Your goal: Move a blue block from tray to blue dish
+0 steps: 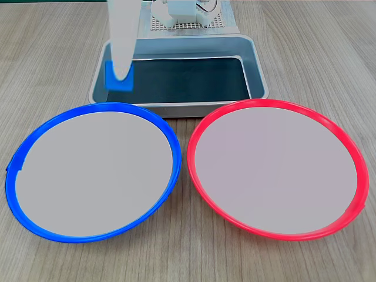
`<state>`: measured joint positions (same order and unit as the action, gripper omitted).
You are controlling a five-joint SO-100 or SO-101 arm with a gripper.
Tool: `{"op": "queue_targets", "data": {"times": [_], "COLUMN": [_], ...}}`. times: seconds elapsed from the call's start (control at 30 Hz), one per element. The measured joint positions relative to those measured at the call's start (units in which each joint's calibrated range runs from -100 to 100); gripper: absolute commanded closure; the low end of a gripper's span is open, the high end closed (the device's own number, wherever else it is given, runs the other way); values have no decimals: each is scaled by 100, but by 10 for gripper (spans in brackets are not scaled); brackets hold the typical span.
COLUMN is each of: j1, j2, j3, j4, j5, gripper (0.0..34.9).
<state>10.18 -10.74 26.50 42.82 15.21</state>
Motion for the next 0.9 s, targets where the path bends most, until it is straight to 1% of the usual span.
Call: {"op": "queue_targets", "data": {"times": [0.03,0.07,0.13,0.23,0.27,0.3,0.33,0.37,0.4,0.43,0.47,0.53,0.57,0.7,0.77,0.9], "j1": [35,80,124,186,195,195,195,195,195,195,195,195,195,186,106,-115], "j2": [196,571,1040,1765,2080,2148,2208,2242,2242,2242,2242,2182,2063,1057,77,-1773], "j3": [-64,-200,-390,-699,-771,-780,-789,-789,-789,-789,-789,-690,-544,408,1343,3085], "j4": [-261,-620,-962,-1403,-1648,-1721,-1811,-1909,-2080,-2153,-2202,-2308,-2374,-2667,-2765,-2618], "j5": [0,29,88,195,308,322,352,376,405,410,410,361,288,-205,-620,-972], "gripper": [347,340,286,191,159,144,138,138,149,174,221,330,346,347,347,347]}}
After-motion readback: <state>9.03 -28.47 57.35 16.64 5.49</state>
